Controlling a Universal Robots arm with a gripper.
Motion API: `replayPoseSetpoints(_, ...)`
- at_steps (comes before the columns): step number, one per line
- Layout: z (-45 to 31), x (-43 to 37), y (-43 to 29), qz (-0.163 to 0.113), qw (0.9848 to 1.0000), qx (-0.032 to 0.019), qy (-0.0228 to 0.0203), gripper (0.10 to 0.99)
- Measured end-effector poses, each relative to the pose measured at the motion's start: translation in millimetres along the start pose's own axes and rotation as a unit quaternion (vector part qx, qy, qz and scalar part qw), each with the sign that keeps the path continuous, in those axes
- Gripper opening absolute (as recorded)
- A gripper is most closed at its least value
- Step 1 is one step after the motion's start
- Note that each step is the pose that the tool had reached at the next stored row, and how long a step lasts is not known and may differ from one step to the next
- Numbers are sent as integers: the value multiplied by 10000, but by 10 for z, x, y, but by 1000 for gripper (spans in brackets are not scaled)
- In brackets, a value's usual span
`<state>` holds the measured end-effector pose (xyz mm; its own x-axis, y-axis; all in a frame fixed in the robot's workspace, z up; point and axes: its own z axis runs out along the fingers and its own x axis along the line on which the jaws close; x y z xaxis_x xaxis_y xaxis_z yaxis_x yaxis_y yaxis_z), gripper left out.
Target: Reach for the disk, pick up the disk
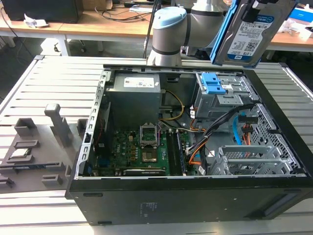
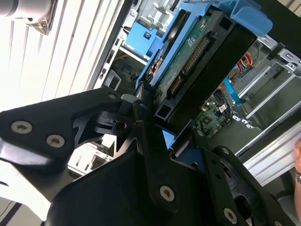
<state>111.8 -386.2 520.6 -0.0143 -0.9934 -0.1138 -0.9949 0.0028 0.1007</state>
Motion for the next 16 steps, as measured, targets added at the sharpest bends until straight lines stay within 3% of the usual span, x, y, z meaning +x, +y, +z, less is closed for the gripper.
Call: replayPoseSetpoints(16,-31,287,-1,0,10000,0,0,365)
